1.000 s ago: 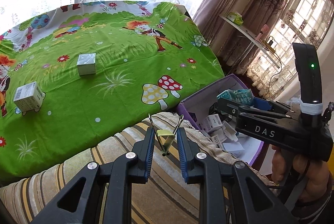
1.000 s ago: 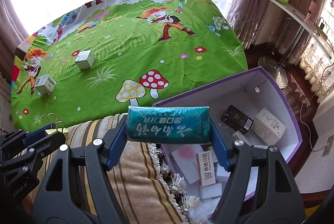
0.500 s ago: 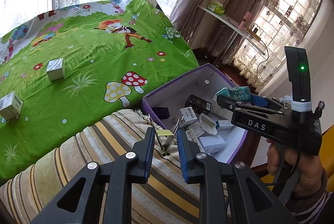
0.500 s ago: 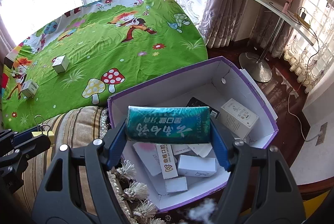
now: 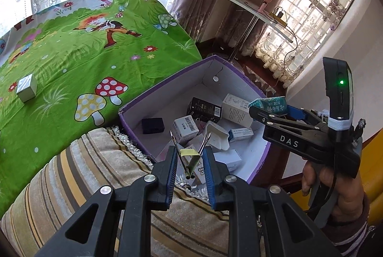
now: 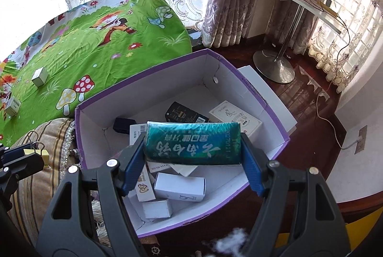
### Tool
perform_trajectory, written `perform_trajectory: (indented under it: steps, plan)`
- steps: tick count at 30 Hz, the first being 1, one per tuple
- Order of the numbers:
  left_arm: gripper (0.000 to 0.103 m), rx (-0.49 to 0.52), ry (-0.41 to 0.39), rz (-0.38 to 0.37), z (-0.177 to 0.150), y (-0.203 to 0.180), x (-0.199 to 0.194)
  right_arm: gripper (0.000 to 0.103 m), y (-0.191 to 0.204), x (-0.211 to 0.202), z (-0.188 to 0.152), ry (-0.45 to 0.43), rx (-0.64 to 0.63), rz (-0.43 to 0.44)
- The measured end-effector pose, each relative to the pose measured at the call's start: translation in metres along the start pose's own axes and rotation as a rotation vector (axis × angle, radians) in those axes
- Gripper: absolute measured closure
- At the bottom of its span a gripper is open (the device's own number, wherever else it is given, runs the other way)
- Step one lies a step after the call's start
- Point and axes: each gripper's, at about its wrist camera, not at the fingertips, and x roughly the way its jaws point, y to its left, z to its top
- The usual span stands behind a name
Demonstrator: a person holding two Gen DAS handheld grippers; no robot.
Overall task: Organize rigid objects
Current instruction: 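Carry the clip and tissue pack over the purple storage box and open both tools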
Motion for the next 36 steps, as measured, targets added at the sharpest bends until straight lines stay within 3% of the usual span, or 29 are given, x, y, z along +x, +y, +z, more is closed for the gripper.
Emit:
perform_trajectory:
  steps: [10,18,25,36]
  plan:
    - [0.08,0.017,0.08,-0.016,0.028,-0.026,0.045,0.027,-0.041,0.018,0.003,0.005,0.059,-0.021]
    - [0.08,-0.025,0.138,-0.032,0.06,-0.033,0.086,0.027,-0.057,0.035,0.017,-0.004,0.058,0.015]
    - [0.08,-0.08,0.181,-0.033,0.089,-0.03,0.123,0.027,-0.051,0.054,0.039,0.007,-0.027,0.044]
    - [0.078,-0.134,0.158,-0.027,0.104,-0.014,0.14,0.027,-0.034,0.08,0.079,-0.033,-0.083,0.105]
